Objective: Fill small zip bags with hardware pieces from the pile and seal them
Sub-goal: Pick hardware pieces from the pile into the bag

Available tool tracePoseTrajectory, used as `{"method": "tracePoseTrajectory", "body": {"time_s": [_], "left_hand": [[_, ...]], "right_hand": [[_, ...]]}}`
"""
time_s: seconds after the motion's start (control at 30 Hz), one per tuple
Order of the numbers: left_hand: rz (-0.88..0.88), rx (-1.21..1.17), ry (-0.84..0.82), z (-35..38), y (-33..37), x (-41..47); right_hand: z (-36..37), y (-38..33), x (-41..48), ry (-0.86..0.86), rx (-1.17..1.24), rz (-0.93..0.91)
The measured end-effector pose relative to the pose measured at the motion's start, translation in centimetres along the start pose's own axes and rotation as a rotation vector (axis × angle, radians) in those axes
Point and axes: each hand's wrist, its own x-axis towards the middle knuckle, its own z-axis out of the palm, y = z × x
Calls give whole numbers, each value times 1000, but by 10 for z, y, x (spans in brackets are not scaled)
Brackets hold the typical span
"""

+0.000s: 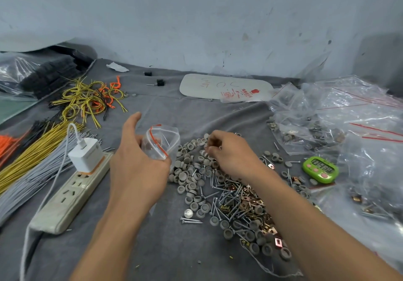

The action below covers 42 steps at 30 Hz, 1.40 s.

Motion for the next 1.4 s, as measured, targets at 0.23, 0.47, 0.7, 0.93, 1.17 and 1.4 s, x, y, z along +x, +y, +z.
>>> {"method": "tracePoseTrajectory", "body": {"time_s": [0.23, 0.47, 0.7, 0.93, 1.17, 1.4], "left_hand": [[16, 25, -27, 5, -1, -3], [50, 72, -26, 8, -2, -6], [68, 113, -26, 11, -2, -5], [47, 76, -23, 7, -5, -2], [38, 95, -32, 8, -6, 1], [58, 110, -15, 9, -7, 5]], "right_hand": [[-40, 36, -68, -5, 68, 111], [-55, 36, -72, 27, 0, 165], [-38, 39, -55, -125, -168, 175], [-23, 13, -27, 59, -348, 102], [18, -6, 11, -29, -260, 66], [19, 5, 17, -40, -333, 67]]}}
